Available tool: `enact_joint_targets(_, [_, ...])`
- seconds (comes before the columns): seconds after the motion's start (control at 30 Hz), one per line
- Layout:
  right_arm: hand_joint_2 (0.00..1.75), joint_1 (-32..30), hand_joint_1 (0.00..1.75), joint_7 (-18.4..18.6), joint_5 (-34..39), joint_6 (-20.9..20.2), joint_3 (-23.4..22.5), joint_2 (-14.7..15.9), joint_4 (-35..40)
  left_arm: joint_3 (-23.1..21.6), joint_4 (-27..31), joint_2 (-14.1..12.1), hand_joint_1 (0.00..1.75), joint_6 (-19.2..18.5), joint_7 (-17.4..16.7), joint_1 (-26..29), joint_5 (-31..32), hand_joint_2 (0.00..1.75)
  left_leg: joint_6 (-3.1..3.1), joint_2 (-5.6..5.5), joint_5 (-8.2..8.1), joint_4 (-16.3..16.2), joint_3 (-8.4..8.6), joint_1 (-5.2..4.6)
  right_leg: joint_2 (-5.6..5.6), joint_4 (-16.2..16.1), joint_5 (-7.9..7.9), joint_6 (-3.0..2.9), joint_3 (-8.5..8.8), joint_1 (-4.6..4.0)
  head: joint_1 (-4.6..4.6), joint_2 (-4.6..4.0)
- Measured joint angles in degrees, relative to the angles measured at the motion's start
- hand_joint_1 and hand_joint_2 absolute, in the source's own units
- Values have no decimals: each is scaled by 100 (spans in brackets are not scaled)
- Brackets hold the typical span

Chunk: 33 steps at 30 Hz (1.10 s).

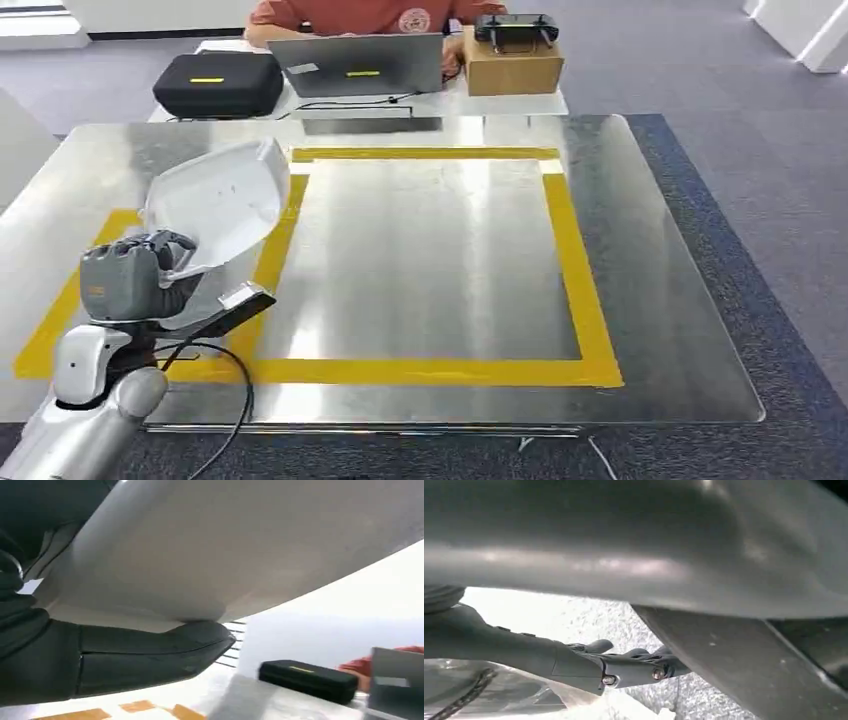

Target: Take the parts from the cabinet and place them on the table.

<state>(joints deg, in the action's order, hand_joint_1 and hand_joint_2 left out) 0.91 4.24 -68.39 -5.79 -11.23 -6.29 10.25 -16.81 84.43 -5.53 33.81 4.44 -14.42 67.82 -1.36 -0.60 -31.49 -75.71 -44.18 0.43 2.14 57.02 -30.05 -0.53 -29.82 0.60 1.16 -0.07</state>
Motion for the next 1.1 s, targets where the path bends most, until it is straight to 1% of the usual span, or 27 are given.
enact_joint_targets(0.03, [0,0,0,0,0,4,0,0,0,2,0,-2,175,0,-11,1,0,175,3,13,198,265,138,4,48,0,-14,8,18,-2,0,0])
enact_joint_targets(0.07, [0,6,0,-7,0,9,0,0,2,2,0,-2,175,-2,-13,1,0,175,16,25,436,708,371,4,71,1,-35,25,44,-5,4,0])
enact_joint_targets(0.1, [0,15,0,-7,0,13,2,0,2,4,2,-7,175,-2,-13,1,0,175,44,48,683,1262,673,2,116,1,-54,36,81,-7,0,0])
enact_joint_targets(0.13, [0,22,0,-7,0,20,2,0,2,7,0,-13,175,-2,-17,-2,0,175,82,104,708,1628,860,-15,139,-1,-74,55,94,-8,4,0])
enact_joint_targets(0.17, [0,38,0,-7,0,22,0,0,2,9,2,-13,175,-4,-20,-7,0,175,106,134,640,1717,919,-51,150,22,-95,94,61,-51,4,0])
enact_joint_targets(0.2, [0,42,0,-7,0,24,2,0,2,11,4,-13,175,-4,-20,-14,0,175,103,128,647,1742,913,-33,150,37,-99,98,40,-53,9,0])
enact_joint_targets(0.23, [0,36,0,-7,0,24,0,2,2,13,4,-13,175,-4,-22,2,0,175,79,124,652,1761,911,-33,137,35,-104,55,40,-61,15,0])
enact_joint_targets(0.37, [0,36,0,-7,0,24,0,2,2,24,4,-20,175,-7,-26,6,0,175,113,125,631,1759,907,-47,136,-29,-82,92,66,-48,17,0])
enact_joint_targets(0.47, [0,36,0,-7,0,24,0,2,2,24,4,-20,175,-7,-26,6,0,175,122,126,627,1756,907,-48,136,-60,-63,128,75,-47,15,0])
enact_joint_targets(0.5, [0,36,0,-7,0,24,0,2,2,24,4,-20,175,-7,-26,7,0,175,140,127,624,1754,907,-50,134,-62,-60,134,75,-47,13,0])
enact_joint_targets(0.6, [0,36,0,-7,0,26,0,2,2,24,4,-20,175,-7,-26,7,0,175,148,129,627,1752,907,-53,133,-63,-53,149,75,-44,13,0])
enact_joint_targets(1.0, [0,33,0,-33,11,83,0,2,2,24,-2,-28,175,-146,-100,1,102,175,155,129,634,1751,911,-50,134,-63,-50,154,73,-47,11,0])
enact_joint_targets(1.03, [0,32,0,-42,11,83,0,2,2,24,-17,-28,175,-218,-140,-12,131,175,155,129,635,1752,912,-49,133,-62,-50,154,72,-48,11,0])
enact_joint_targets(1.07, [0,32,0,-92,9,57,-4,2,2,24,-319,-61,175,-524,-317,-154,284,175,155,129,637,1752,912,-43,131,-59,-50,154,74,-56,9,0])
enact_joint_targets(1.1, [0,33,0,-94,4,44,-4,2,2,24,-420,-63,175,-599,-363,-193,302,175,155,129,637,1753,912,-42,131,-59,-50,154,75,-56,11,0])
